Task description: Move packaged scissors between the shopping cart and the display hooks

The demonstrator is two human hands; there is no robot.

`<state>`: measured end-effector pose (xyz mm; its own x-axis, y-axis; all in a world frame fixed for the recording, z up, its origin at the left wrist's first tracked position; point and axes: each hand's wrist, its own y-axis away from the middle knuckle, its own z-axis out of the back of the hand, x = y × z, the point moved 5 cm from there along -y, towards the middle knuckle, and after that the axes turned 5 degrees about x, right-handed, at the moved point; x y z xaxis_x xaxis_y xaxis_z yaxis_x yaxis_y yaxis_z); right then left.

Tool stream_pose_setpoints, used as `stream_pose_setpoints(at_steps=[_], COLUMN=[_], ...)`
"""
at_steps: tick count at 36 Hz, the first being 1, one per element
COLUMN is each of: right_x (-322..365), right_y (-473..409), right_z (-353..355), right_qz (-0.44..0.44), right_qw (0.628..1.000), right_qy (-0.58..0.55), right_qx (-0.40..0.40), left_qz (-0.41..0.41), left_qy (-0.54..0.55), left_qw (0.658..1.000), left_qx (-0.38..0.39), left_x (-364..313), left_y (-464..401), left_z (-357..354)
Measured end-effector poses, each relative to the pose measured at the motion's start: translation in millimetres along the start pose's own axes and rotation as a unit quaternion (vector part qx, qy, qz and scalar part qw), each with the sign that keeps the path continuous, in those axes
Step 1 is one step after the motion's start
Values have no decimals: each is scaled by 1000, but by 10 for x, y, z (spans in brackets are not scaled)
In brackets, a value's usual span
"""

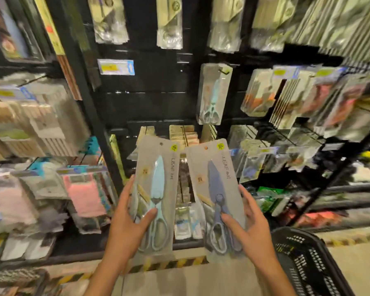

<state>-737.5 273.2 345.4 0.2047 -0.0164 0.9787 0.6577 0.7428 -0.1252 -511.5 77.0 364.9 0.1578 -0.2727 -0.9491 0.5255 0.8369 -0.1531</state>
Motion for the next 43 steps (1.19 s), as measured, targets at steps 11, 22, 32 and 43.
stream_pose_setpoints(at_steps=[11, 22, 32, 43], right_x=[103, 219, 311, 353], right_y=[-810, -1486, -2082, -2618], right_z=[1150, 1538, 1358, 1027], right_qz=[60, 86, 116, 125], right_qw=[998, 995, 992, 992], right_qy=[-18, -52, -35, -31], right_qx=[-14, 15, 17, -5], left_qz=[-53, -79, -96, -116], left_qy=[-6, -9, -3, -2], left_qw=[998, 996, 993, 992], left_qx=[-16, -47, -61, -58], left_x=[-749, -1220, -1244, -1164], left_y=[-545, -972, -1466, -2123], left_z=[-1129, -1611, -1403, -1008])
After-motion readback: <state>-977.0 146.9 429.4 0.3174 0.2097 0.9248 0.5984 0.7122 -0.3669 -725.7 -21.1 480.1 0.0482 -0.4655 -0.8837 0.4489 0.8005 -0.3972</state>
